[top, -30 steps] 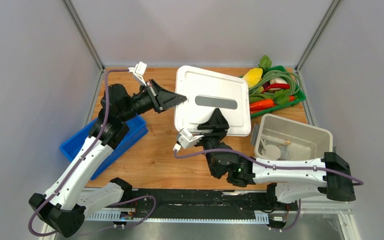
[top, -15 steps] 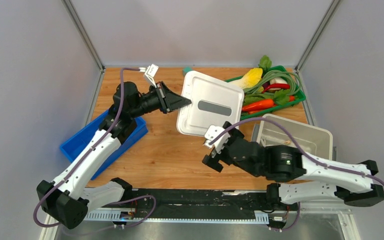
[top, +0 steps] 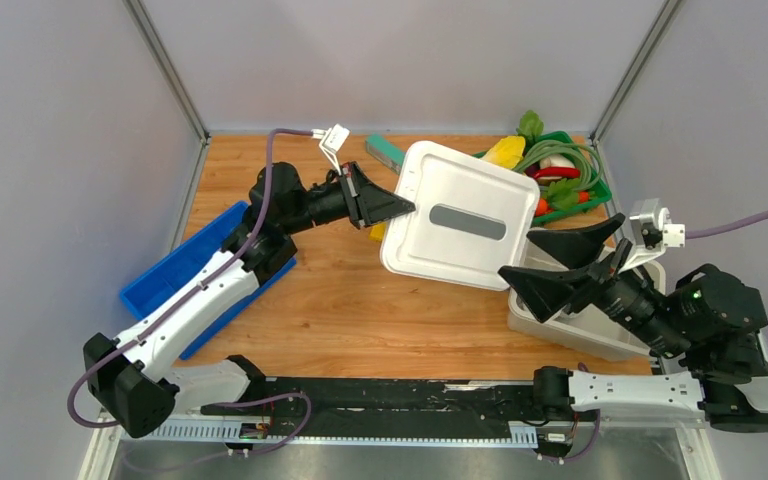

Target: Organize the chemistry lab equipment

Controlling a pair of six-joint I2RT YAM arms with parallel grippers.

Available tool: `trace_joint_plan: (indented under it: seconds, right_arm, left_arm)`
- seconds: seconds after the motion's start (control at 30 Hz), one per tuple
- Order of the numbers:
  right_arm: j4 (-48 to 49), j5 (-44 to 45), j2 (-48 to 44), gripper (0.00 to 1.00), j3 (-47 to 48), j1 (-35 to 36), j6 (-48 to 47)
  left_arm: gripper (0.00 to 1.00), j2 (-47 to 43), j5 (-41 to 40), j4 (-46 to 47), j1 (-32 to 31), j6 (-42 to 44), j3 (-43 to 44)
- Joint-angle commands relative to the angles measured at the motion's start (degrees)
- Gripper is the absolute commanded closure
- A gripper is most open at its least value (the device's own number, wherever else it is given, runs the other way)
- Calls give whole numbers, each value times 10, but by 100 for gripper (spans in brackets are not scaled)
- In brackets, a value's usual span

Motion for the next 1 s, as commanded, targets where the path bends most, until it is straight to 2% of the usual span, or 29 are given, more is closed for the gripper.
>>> trace_joint_plan:
  seconds: [0.0, 0.23, 0.57, 0.77, 0.97]
  right_arm:
    - [37, 51, -9, 0, -11, 2, 16]
    - [42, 66, -22, 0, 4, 2, 17]
    - [28, 67, -18, 0, 21, 2, 12]
    - [6, 82, -17, 0, 21, 2, 10]
    - [6, 96, -38, 0, 20, 2, 10]
  left_arm:
    - [100, 19, -16, 155, -26, -65, 29]
    - [100, 107, -58, 298, -86, -140, 31]
    - [100, 339, -70, 491, -157, -282, 131]
    - [100, 442, -70, 520, -189, -313, 201]
    - [100, 489, -94, 526, -211, -323, 214]
